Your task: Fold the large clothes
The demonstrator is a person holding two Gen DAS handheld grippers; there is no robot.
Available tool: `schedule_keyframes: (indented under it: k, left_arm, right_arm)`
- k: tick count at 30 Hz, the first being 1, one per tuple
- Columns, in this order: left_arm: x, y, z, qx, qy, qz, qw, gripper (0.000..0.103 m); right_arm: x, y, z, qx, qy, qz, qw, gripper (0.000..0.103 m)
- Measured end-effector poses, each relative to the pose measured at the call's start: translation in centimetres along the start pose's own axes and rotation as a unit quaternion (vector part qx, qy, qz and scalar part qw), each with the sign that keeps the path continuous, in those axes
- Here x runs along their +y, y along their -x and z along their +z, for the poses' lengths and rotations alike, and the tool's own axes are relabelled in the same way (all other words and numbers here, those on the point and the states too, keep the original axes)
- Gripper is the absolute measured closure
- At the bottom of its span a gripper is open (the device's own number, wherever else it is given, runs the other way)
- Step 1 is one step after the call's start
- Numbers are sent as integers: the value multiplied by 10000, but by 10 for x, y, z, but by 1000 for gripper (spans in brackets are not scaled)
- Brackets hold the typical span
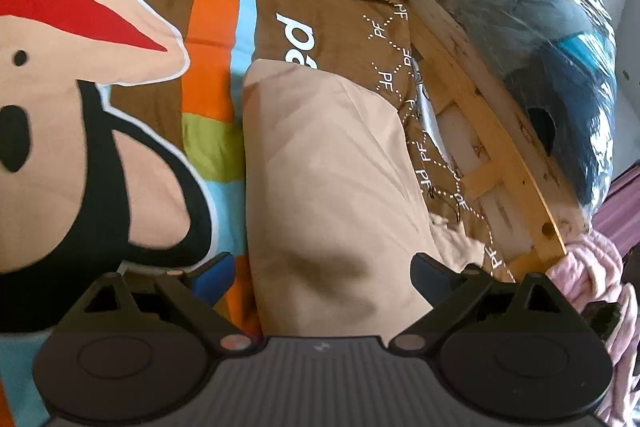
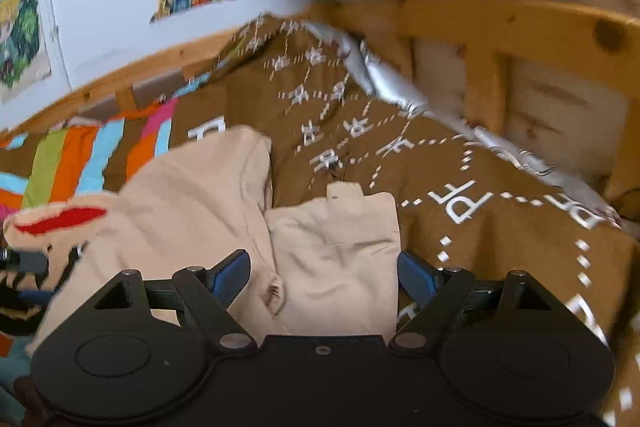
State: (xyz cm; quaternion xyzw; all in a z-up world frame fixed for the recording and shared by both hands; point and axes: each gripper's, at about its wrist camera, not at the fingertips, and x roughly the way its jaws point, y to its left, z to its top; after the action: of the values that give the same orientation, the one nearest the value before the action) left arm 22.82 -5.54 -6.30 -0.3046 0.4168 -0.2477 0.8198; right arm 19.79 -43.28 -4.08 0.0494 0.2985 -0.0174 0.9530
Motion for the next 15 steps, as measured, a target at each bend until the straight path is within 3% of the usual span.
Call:
schedule_keyframes:
  k: [6,9,11,12,15]
  left_arm:
    - [15,-44,29,384,-12,67,9992,5]
    - [17,-57,31,555,-18,-10,9985,1]
    - [20,-64,29,618,7,-102,9980,1]
    - [21,-67,28,635,17,-139,9979,1]
    - [23,-73,29,780,73,-390,9962,5]
  right_arm:
    - [4,-24,14,150,669,110,9976,17]
    - [2,-23,18,-31,731,125,9972,17]
    - [-4,-31,20,134,565,292,9979,19]
    - [-5,-36,19,195,542,380,9976,20]
    - [1,-37,17,195,795,267,9963,40]
